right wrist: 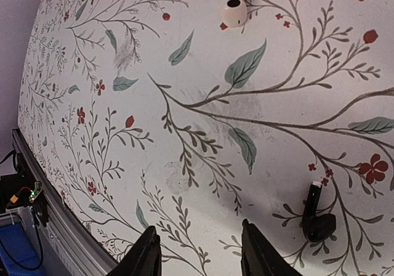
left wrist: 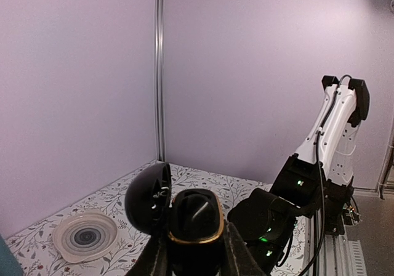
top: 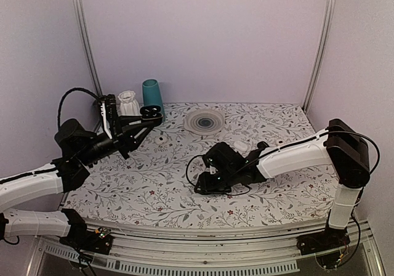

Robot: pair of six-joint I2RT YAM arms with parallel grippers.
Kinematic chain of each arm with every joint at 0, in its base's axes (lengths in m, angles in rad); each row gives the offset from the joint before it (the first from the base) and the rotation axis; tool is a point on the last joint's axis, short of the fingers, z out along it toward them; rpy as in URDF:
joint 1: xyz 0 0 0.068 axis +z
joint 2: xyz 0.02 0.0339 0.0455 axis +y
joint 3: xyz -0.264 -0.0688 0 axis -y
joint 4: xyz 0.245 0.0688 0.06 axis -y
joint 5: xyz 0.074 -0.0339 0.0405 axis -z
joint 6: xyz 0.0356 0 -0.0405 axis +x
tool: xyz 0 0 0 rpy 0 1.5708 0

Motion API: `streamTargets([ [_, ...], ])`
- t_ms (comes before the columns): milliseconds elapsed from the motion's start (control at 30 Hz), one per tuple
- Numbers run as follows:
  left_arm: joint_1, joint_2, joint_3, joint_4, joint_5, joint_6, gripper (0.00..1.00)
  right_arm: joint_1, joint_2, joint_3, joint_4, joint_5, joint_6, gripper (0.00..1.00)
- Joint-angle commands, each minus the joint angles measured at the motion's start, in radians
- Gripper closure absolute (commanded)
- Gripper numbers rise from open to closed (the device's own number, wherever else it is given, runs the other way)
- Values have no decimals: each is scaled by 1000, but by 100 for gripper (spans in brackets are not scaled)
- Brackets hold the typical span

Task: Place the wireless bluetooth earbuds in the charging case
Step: Adjust the right earbud at the center of the board.

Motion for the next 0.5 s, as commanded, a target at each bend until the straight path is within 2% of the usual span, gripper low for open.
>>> streamTargets([
  [0, 11, -14, 31, -3, 2, 10, 100, -21, 10, -8, 21, 17, 13, 56],
  [467, 11, -12, 44, -6, 10, 6, 100, -40, -7, -64, -2, 50, 21, 55],
])
